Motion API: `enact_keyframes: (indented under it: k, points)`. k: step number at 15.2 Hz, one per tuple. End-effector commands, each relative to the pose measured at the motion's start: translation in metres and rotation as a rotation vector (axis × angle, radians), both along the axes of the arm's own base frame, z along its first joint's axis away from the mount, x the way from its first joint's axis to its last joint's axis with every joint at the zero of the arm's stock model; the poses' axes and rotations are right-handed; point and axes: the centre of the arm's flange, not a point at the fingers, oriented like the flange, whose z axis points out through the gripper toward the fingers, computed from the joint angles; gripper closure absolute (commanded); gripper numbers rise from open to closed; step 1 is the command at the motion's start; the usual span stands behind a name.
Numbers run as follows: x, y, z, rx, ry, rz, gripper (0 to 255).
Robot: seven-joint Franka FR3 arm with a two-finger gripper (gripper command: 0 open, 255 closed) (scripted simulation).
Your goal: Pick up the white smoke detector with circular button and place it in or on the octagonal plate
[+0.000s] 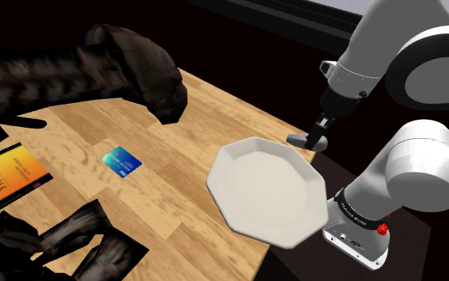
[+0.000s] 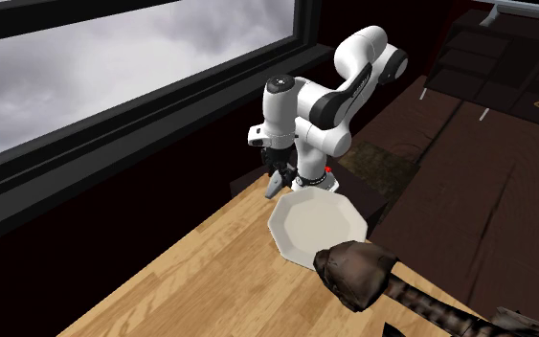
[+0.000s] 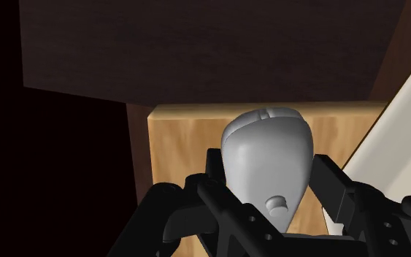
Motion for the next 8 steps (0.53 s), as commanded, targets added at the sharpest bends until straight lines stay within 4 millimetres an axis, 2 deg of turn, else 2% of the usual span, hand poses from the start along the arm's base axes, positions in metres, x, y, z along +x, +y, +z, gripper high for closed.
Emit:
enact_keyframes:
  k: [1, 2, 8]
  points:
    - [0.0, 0.0, 0.0, 0.0, 0.0, 0.0, 255]
    - [0.0, 0.0, 0.0, 0.0, 0.0, 0.0, 255]
    - [0.0, 0.0, 0.032, 0.0, 0.0, 0.0, 255]
